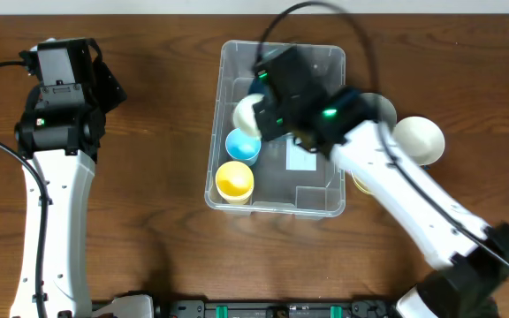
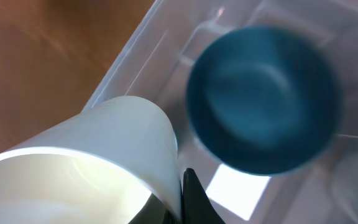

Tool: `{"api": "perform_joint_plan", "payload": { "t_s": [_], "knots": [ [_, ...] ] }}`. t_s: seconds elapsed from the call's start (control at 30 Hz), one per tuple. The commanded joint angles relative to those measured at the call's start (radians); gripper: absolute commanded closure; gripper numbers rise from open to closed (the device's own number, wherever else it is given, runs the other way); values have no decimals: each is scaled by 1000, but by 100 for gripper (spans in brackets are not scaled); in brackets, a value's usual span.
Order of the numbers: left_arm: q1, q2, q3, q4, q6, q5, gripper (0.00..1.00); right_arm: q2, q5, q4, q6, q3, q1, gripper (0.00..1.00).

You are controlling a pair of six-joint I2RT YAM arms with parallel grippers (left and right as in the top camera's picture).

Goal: Pack container
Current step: 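Carry the white cup into the container onto the light blue cup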

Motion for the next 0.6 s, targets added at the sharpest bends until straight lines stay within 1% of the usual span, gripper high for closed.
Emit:
{"api": "perform_joint_plan", "payload": {
  "t_s": [0.0, 0.17, 0.3, 0.43, 0.47, 0.5, 0.53, 0.57],
  "knots": [
    [4, -2, 13, -3, 9, -21, 2, 63, 42, 2, -18, 5, 34, 99],
    [4, -2, 13, -3, 9, -21, 2, 128, 41, -8, -18, 5, 47, 99],
    [4, -2, 13, -3, 9, -21, 2, 136, 42, -16, -18, 5, 45, 99],
    [4, -2, 13, -3, 9, -21, 2, 136, 62, -22, -21, 5, 45, 94],
    [4, -2, 13, -3, 9, -21, 2, 136, 66, -26, -26, 5, 45, 91],
    [4, -2, 13, -3, 9, -21, 2, 136, 66, -29, -34, 5, 45, 85],
    [4, -2, 13, -3, 9, -21, 2, 136, 67, -34, -37, 5, 45, 72],
    [4, -2, 13, -3, 9, -21, 2, 136, 67, -37, -38, 5, 45, 68]
  ]
}}
